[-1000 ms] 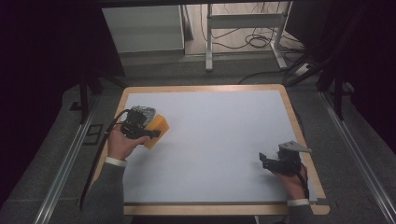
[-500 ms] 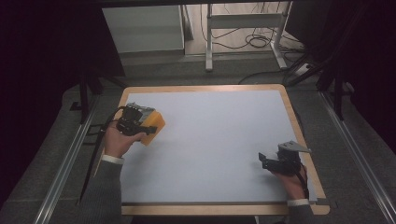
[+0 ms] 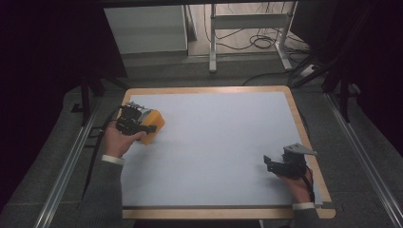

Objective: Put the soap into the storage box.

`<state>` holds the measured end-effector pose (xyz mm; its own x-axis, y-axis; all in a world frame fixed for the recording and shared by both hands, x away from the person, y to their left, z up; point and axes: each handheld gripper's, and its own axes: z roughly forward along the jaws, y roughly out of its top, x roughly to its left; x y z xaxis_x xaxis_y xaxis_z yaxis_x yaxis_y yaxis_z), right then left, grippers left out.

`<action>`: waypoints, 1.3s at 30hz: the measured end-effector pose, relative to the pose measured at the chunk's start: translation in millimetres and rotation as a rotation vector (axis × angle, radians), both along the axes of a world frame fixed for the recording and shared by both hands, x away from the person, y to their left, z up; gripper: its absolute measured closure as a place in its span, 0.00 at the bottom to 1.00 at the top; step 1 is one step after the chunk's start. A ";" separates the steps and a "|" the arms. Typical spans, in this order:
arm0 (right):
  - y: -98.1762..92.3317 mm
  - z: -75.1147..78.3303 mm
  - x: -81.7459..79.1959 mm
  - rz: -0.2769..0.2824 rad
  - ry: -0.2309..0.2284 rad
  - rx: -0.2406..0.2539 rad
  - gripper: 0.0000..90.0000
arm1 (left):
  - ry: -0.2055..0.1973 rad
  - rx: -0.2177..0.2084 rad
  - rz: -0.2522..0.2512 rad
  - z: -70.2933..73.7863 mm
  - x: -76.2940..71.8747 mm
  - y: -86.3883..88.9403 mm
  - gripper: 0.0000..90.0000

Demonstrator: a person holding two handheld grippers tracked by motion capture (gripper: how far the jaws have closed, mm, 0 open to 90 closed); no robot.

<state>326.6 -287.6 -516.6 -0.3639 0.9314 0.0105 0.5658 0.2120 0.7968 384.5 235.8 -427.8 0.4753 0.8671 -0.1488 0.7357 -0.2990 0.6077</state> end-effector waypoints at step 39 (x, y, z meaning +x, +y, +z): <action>-1.7 0.9 0.2 -0.009 -0.002 0.007 0.15 | 0.030 -0.031 0.085 8.5 37.2 20.6 0.68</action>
<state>326.8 -289.4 -515.7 -0.3555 0.9346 0.0160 0.5661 0.2016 0.7993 421.7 256.5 -419.2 0.3955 0.8987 -0.1893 0.7754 -0.2163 0.5932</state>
